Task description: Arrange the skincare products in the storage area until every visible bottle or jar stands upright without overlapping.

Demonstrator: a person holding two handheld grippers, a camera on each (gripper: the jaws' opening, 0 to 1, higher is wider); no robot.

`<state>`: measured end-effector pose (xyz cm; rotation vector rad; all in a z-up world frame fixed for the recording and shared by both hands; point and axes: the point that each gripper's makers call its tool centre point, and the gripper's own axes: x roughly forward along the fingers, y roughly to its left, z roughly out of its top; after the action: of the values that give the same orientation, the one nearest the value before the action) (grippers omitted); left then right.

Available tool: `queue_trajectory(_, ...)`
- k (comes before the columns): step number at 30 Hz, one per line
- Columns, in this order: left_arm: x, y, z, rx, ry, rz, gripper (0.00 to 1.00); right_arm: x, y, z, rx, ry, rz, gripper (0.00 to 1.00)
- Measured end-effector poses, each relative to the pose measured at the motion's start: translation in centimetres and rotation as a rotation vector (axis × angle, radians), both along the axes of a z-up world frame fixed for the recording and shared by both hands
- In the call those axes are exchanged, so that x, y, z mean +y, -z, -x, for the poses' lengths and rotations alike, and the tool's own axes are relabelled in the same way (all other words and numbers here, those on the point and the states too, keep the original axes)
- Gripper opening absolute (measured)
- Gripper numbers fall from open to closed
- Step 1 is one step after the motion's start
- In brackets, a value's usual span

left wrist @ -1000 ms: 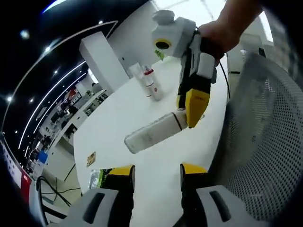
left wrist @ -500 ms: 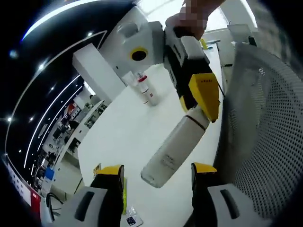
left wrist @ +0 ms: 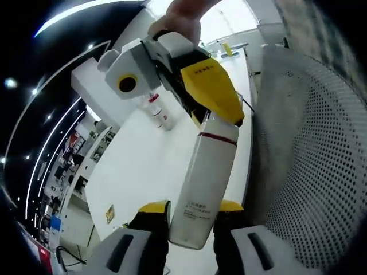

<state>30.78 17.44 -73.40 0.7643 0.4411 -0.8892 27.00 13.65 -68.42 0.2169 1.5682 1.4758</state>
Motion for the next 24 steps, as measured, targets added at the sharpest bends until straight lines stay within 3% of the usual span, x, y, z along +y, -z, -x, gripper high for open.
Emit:
queue_trajectory(1, 0.0, 0.0, 0.1, 0.015, -0.007, 0.013, 0.27, 0.3, -0.8, -0.3, 0.026, 0.03, -0.046, 0.21)
queue_trajectory(3, -0.1, 0.0, 0.3, 0.047, -0.02, 0.048, 0.25, 0.1, -1.2, -1.1, 0.032, 0.068, -0.06, 0.23)
queue_trajectory(5, -0.7, -0.5, 0.5, 0.094, -0.042, 0.137, 0.23, 0.9, -1.6, -2.8, -0.052, 0.128, -0.154, 0.23)
queue_trajectory(7, -0.3, -0.7, 0.3, 0.134, -0.095, 0.187, 0.23, 1.1, -2.5, -2.8, 0.011, 0.165, -0.195, 0.25)
queue_trajectory(9, -0.6, -0.9, 0.4, 0.172, -0.107, 0.237, 0.23, 1.6, -3.0, -3.0, 0.007, 0.198, -0.252, 0.29)
queue_trajectory(13, -1.1, -1.2, 1.0, 0.199, -0.078, 0.267, 0.23, 2.4, -4.3, -2.4, 0.004, 0.227, -0.363, 0.44)
queue_trajectory(18, -2.2, -2.3, 1.9, 0.284, -0.049, 0.38, 0.23, 2.9, -4.4, -1.7, -0.121, 0.244, -0.484, 0.58)
queue_trajectory(21, -2.6, -2.9, 2.4, 0.348, -0.041, 0.446, 0.23, 2.5, -4.0, -0.9, -0.25, 0.2, -0.537, 0.59)
queue_trajectory(24, -2.8, -3.9, 2.5, 0.403, -0.046, 0.528, 0.23, 2.4, -4.0, -0.7, -0.338, 0.183, -0.57, 0.57)
